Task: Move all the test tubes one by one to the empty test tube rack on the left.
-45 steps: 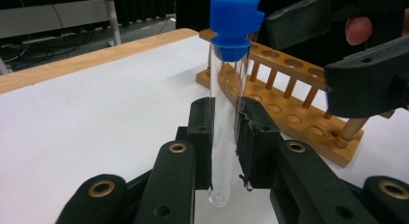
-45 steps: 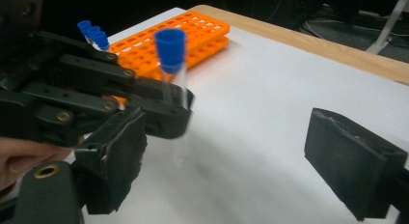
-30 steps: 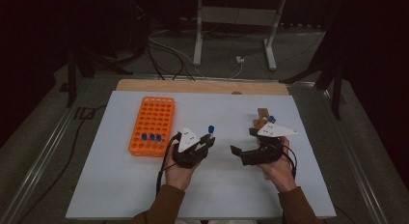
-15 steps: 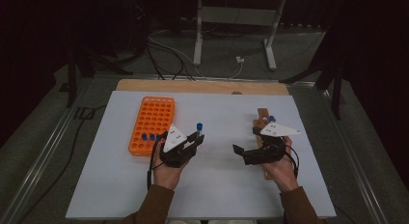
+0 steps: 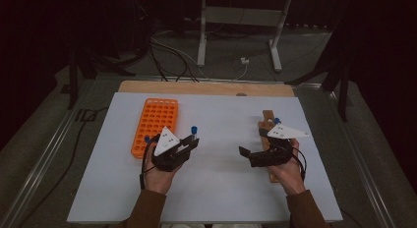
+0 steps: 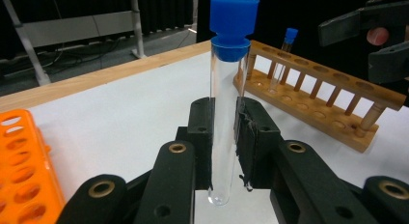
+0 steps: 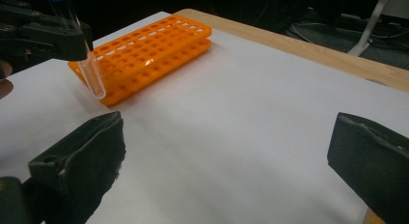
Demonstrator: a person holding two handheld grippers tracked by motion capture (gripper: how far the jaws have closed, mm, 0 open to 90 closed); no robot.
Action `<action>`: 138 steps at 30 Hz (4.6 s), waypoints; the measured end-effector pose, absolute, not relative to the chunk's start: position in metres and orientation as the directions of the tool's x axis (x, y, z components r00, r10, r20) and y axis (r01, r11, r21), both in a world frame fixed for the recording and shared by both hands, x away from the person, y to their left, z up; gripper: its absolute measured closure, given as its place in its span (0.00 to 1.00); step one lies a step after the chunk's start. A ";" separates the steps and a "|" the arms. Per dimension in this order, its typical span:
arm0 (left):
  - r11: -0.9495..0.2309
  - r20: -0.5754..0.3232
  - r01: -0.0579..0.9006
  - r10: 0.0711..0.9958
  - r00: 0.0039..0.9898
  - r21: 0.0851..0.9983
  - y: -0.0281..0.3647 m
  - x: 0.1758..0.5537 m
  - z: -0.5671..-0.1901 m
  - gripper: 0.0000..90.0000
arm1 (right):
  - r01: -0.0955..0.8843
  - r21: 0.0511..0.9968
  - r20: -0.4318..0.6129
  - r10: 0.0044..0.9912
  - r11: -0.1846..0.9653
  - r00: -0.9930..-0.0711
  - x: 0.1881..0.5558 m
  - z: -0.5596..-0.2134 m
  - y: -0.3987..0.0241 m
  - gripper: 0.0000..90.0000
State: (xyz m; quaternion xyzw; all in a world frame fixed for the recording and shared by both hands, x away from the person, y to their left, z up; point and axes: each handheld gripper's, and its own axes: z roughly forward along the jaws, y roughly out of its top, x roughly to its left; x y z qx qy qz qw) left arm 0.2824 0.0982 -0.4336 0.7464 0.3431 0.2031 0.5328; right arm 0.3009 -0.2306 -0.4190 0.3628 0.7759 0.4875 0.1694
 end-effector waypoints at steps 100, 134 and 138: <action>-0.126 -0.027 0.374 0.925 0.378 0.919 0.222 0.288 -0.478 0.87 | 0.388 0.884 0.082 0.731 0.260 -0.677 0.300 -0.419 -0.233 0.00; -0.196 -0.006 0.497 0.927 0.375 0.846 0.216 0.291 -0.498 0.87 | 0.387 0.884 0.083 0.730 0.260 -0.679 0.299 -0.419 -0.233 0.00; -0.164 -0.034 0.502 0.931 0.363 0.849 0.218 0.291 -0.498 0.87 | 0.388 0.884 0.082 0.730 0.261 -0.678 0.299 -0.420 -0.233 0.00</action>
